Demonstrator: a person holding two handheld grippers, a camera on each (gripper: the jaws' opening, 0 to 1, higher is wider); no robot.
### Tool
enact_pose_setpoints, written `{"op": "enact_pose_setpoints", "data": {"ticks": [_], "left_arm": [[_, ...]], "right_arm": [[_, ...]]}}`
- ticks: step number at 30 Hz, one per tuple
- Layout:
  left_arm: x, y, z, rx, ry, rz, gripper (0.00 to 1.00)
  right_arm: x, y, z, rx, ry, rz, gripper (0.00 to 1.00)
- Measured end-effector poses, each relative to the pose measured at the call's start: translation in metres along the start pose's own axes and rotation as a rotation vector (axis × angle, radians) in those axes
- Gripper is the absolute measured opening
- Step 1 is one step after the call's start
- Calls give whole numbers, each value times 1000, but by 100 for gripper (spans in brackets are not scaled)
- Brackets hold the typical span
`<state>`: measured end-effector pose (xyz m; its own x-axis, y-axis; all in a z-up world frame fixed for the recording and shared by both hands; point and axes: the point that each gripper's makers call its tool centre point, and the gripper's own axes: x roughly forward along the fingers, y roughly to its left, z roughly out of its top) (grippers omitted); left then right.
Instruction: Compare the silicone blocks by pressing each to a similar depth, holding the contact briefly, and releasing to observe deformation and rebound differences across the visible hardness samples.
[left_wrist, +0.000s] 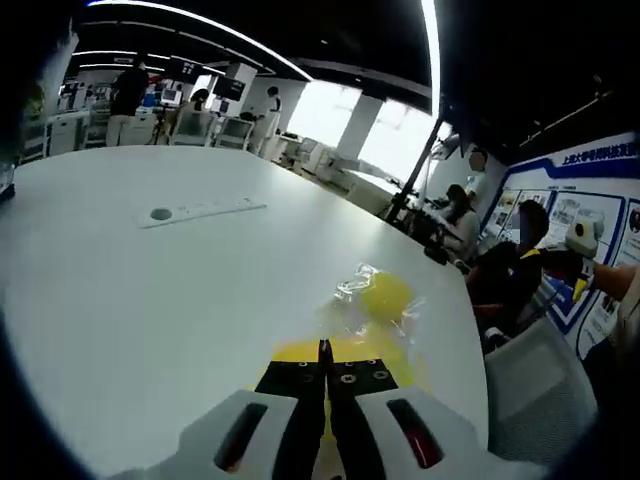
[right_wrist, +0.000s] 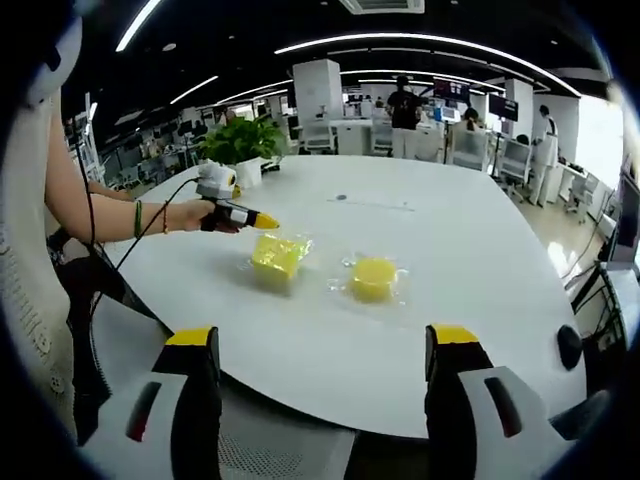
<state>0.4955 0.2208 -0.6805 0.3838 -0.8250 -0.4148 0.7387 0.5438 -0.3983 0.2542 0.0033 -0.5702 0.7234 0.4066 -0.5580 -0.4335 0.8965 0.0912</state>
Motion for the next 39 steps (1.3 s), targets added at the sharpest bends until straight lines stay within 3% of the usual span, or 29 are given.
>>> {"op": "enact_pose_setpoints", "data": {"ticks": [6,10,21,23,32,35,39], "left_arm": [[9,29,-17,-21,20,56,0],[14,38,-28,-16,45,85,0],[13,40,-27,-4,27,100,0],[10,41,-23,38,7,106,0],[-29,42,-10,24,-26,247,33],[-52,28,-4,17,-66,276,38],[-87,-5,-2,17,-102,285,41]], "right_arm": [[-3,-1,-7,20,17,-13,78],[-2,2,-11,26,27,-6,78],[-1,6,-7,9,16,11,77],[-1,7,-5,10,9,17,77],[0,14,3,-3,-33,55,74],[2,14,2,3,-40,73,75],[3,11,3,5,-51,100,77]]}}
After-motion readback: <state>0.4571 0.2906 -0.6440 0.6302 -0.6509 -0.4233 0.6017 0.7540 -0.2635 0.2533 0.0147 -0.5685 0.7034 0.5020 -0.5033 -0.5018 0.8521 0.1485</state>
